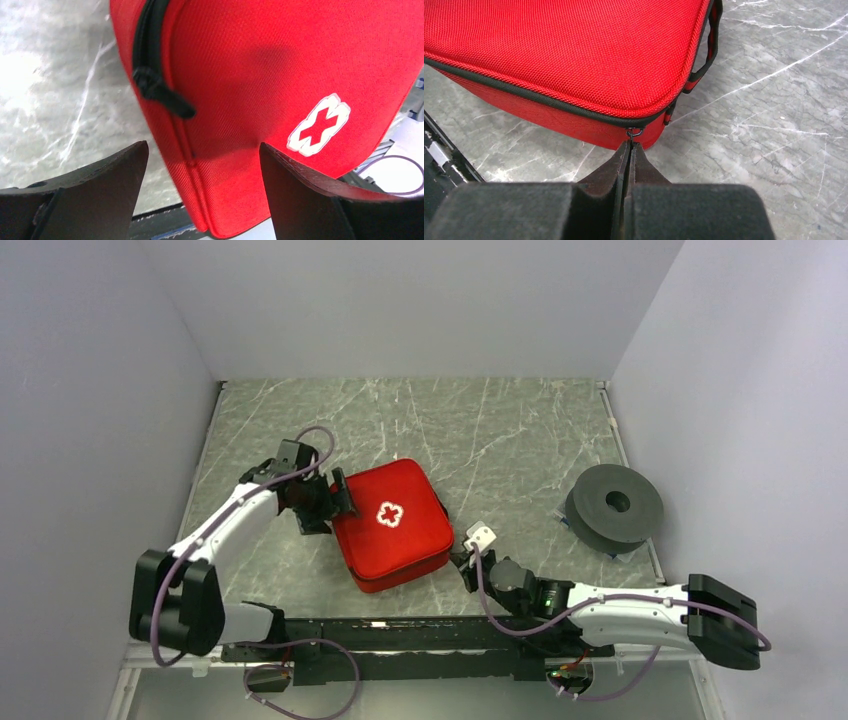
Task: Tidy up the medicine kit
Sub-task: Zip the medicine box at the center of the board.
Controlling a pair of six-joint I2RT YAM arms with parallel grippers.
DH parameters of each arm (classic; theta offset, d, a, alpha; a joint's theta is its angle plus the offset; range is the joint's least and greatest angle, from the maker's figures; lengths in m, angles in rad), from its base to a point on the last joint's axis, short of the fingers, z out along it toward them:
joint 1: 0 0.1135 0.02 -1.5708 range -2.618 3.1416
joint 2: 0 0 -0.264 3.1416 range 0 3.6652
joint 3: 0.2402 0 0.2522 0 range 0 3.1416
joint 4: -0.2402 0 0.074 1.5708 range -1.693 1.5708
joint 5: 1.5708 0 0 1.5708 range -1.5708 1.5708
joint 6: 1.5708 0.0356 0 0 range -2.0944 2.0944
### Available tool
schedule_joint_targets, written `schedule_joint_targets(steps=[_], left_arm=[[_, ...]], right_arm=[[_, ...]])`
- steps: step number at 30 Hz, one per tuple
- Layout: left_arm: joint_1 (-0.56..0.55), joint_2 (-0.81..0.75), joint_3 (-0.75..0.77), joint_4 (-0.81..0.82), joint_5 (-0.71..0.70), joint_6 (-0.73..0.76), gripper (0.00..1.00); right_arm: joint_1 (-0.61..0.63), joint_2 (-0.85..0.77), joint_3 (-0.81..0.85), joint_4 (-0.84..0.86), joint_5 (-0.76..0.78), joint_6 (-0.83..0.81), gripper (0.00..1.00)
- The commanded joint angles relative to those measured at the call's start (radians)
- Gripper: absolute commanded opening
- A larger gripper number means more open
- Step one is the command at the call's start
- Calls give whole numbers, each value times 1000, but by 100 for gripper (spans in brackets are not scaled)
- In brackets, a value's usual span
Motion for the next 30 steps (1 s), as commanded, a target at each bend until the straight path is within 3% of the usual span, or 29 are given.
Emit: schedule_joint_targets(steps=[1, 7, 20, 25, 30], left_arm=[[3, 92, 85, 128, 81, 29, 88], [14, 224, 215, 175, 150, 41, 88], [34, 519, 734, 28, 293, 125, 86], [35, 347, 633, -35, 122, 146, 86], [-10, 92, 360, 25, 170, 66, 86]], right_arm=[[46, -9, 5, -8, 57, 43, 0], [119, 28, 23, -13, 113, 71, 0], [209, 176, 85, 31, 177, 93, 0], [208, 206, 89, 23, 211, 128, 0], [205, 220, 89, 5, 231, 144, 0]])
